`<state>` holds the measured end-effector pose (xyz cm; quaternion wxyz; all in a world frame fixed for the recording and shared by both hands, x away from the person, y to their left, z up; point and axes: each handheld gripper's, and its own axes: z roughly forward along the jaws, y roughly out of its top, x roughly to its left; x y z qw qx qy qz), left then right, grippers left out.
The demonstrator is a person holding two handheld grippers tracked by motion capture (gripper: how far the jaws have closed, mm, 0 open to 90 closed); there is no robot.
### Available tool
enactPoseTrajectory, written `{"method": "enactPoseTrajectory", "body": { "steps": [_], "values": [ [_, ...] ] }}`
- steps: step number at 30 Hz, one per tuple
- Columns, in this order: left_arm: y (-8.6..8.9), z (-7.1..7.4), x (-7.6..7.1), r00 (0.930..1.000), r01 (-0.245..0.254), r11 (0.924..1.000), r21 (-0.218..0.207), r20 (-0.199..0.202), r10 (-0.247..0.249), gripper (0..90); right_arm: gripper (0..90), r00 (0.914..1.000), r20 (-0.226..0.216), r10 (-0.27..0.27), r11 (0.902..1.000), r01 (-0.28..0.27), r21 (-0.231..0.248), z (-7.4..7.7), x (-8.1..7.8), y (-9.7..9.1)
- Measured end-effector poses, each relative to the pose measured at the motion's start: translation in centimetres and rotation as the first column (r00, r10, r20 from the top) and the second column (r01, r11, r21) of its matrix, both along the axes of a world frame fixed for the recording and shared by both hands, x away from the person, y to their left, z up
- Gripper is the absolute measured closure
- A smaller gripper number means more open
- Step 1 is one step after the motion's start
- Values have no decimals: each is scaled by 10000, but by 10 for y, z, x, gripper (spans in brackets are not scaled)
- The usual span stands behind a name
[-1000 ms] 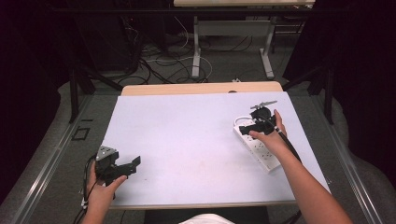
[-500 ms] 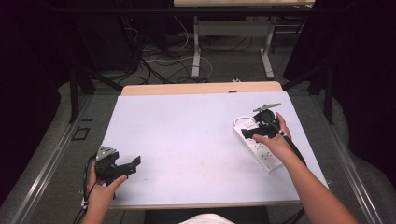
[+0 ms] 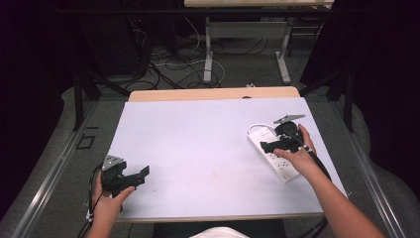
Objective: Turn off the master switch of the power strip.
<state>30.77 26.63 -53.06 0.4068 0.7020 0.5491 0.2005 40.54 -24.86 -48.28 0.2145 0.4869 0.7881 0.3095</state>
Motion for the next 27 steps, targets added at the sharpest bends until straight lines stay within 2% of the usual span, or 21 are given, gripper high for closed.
{"method": "enactPoseTrajectory", "body": {
  "steps": [9,15,21,27],
  "values": [
    [0,0,0,10000,-2,10000,-5,8,2,76,0,9998,65,193,9998,-193,60,1,-15,-4],
    [1,1,0,10000,30,10000,20,2,-30,76,0,9997,130,213,9994,-217,263,1,-29,-7],
    [-1,0,0,10000,11,10000,23,-26,-11,76,0,9992,388,99,9997,-108,221,1,-44,-14],
    [-1,0,0,10000,-3,10000,7,-7,3,76,0,9989,460,-58,9988,36,481,-2,-58,-22]
  ]
}}
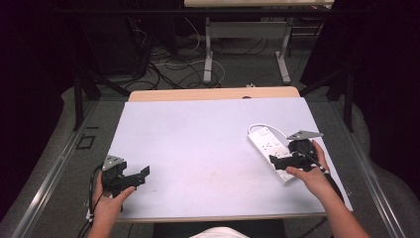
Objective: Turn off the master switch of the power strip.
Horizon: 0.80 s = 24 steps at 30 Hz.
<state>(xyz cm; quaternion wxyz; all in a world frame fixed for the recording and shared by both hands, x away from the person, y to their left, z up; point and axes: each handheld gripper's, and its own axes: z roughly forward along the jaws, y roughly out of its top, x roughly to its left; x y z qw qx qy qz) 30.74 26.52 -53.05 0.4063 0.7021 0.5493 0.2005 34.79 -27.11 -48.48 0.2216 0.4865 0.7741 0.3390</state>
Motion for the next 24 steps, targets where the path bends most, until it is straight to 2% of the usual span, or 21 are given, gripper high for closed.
{"method": "enactPoseTrajectory", "body": {
  "steps": [4,16,22,24],
  "values": [
    [0,0,0,10000,12,10000,-19,17,-12,76,0,9999,126,-2,9999,0,167,-2,-9,-7],
    [1,1,-1,10000,24,10000,-1,-1,-24,76,6,9980,359,-519,9982,508,303,-11,-34,-20],
    [1,1,-1,10000,10,10000,-13,-7,-10,76,11,9961,368,-803,9944,775,724,-19,-42,-27],
    [1,1,-1,10000,9,10000,-13,-10,-9,76,11,9951,407,-905,9935,873,733,-23,-44,-29]
  ]
}}
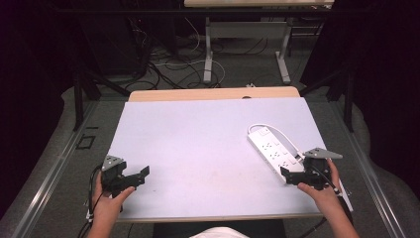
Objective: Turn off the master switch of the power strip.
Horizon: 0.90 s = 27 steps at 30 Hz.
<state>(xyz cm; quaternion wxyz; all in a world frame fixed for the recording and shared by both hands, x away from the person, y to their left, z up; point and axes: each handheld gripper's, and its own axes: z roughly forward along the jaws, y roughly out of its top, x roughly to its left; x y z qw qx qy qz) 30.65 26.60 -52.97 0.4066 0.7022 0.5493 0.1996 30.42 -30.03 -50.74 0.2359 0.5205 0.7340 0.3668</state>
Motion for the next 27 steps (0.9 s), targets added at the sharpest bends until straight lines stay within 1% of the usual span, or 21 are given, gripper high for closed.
{"method": "enactPoseTrajectory", "body": {
  "steps": [4,6,9,10,16,18,19,20,21,23,27],
  "values": [
    [0,0,0,10000,-1,10000,10,16,1,76,10,10000,24,3,10000,-3,-49,-5,-4,-3],
    [0,0,0,10000,4,10000,6,20,-4,76,6,9999,96,-43,10000,43,43,-7,-7,-4],
    [-1,0,0,10000,-2,10000,16,17,2,76,5,9997,211,-87,9999,88,-66,-9,-11,-6],
    [-1,0,0,10000,-3,10000,16,16,3,76,5,9996,258,-118,9999,116,55,-10,-12,-6],
    [-2,-1,0,10000,11,10000,1,33,-11,76,4,9990,442,-60,10000,57,69,-18,-17,-9],
    [-2,-1,0,10000,20,10000,19,14,-20,76,5,9994,338,-102,9998,95,194,-22,-18,-10],
    [-2,-1,0,10000,32,10000,21,19,-32,76,5,9988,471,-132,9998,125,141,-24,-17,-10],
    [-2,-1,0,10000,30,10000,29,23,-30,76,5,9993,371,-47,9999,41,147,-26,-18,-11],
    [-2,-1,0,10000,29,10000,29,22,-29,76,5,9992,392,-119,9999,116,84,-27,-18,-11],
    [-2,-1,0,10000,33,10000,44,22,-33,76,4,9994,352,-5,9999,0,120,-30,-19,-12],
    [-2,-1,0,10000,23,10000,23,72,-23,75,4,9996,270,-101,9997,94,245,-35,-20,-14]
  ]
}}
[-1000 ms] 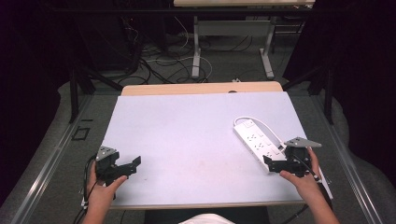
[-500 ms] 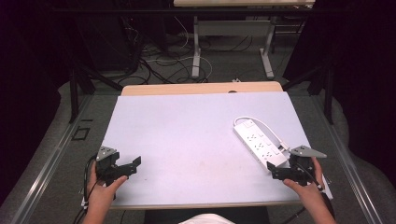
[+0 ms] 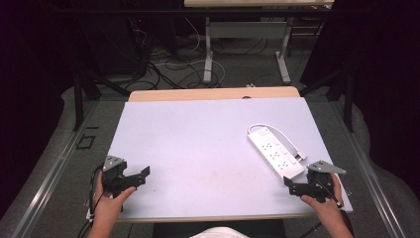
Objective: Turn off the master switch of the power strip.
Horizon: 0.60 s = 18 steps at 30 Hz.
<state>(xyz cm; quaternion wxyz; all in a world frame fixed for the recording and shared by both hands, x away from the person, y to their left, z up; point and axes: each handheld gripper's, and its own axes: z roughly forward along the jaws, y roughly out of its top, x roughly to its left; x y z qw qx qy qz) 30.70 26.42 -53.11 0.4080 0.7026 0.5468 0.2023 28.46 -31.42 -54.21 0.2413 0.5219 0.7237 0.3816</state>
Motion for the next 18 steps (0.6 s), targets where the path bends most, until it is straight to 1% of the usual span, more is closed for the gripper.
{"method": "enactPoseTrajectory", "body": {
  "steps": [1,2,4,6,10,11,18],
  "values": [
    [0,0,0,10000,12,10000,6,-7,-12,75,5,10000,64,-65,10000,65,-38,-1,0,-1],
    [0,0,0,10000,36,10000,58,-62,-36,75,4,10000,24,-18,10000,18,-17,-2,0,-2],
    [0,-1,0,10000,40,10000,53,-56,-39,75,4,9999,31,-100,9999,100,-112,-3,0,-2],
    [-1,-1,1,10000,64,10000,74,-20,-63,75,4,9999,120,-47,9991,52,-426,-5,0,-3],
    [-2,-1,1,9999,120,9999,70,-1,-120,75,0,9999,125,15,9983,-7,-581,-8,0,-1],
    [-3,-1,1,9999,139,9999,92,-50,-138,75,0,10000,69,-24,9985,28,-541,-9,0,0],
    [-3,-2,1,9998,166,9998,89,-64,-166,75,0,10000,-63,10,9992,-13,-407,-11,1,0]
  ]
}}
